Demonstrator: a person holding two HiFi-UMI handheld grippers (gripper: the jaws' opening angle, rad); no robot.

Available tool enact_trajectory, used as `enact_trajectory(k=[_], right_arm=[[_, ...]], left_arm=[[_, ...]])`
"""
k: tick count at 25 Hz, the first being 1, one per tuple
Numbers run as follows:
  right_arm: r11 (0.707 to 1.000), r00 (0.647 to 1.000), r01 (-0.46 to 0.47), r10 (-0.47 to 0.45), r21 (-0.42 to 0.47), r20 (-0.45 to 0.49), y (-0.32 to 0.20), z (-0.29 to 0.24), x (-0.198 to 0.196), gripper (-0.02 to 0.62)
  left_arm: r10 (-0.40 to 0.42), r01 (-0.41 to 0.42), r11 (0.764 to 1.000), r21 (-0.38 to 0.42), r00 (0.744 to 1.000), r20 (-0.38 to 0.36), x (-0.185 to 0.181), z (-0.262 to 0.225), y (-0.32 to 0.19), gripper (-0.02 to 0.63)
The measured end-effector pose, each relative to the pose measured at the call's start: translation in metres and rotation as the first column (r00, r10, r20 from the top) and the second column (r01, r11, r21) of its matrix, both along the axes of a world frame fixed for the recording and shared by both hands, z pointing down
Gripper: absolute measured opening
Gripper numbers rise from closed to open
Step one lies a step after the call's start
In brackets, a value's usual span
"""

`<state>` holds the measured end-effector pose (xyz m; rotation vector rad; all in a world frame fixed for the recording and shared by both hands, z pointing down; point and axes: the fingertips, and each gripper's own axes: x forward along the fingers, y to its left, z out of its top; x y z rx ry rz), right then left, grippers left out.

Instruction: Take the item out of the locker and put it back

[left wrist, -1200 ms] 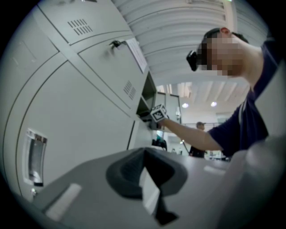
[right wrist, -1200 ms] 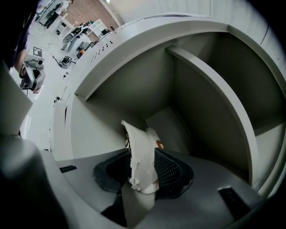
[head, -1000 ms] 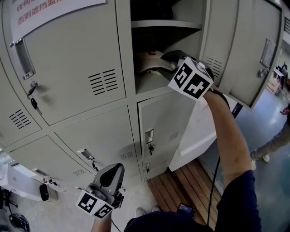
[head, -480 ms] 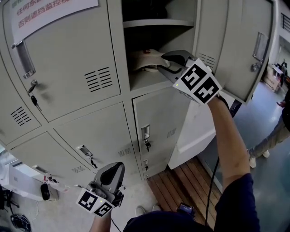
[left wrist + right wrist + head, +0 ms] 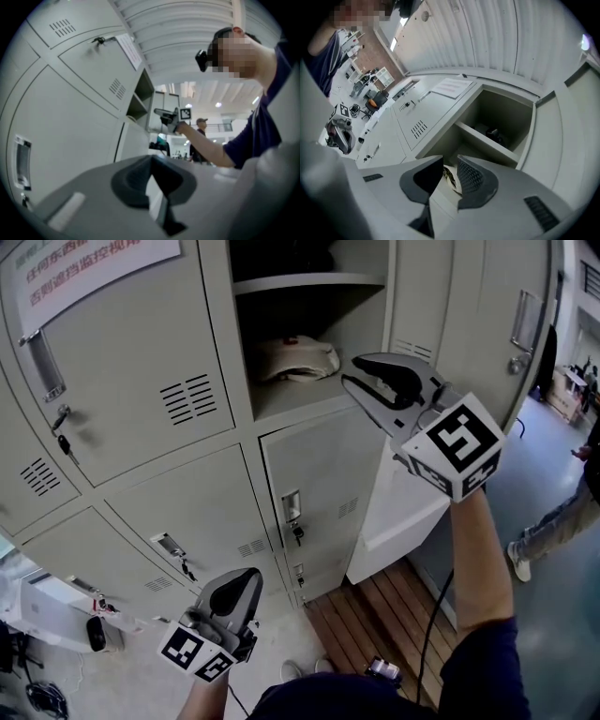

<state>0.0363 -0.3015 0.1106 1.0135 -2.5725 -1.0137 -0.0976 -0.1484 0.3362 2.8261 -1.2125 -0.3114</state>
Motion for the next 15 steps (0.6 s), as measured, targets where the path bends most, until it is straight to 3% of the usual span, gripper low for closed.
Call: enact_trajectory(k=[6,15], right_arm=[[0.996,0.988,0.084,-0.085,0.009,0.130,0.052,-0.001,0.016,0.067],[0.984,0.934,0.170,-0.144,-0.051,0.328,0.106,0.039,0.040,0.038]], left_arm=[[-0.002,0.002,1.000,0.005,1.000,0.013,0.009,-0.003,0.001,0.003],[-0.004,0.004,1.000,0.012,1.000,0.028,0.018,-0.007,0.001,0.003]])
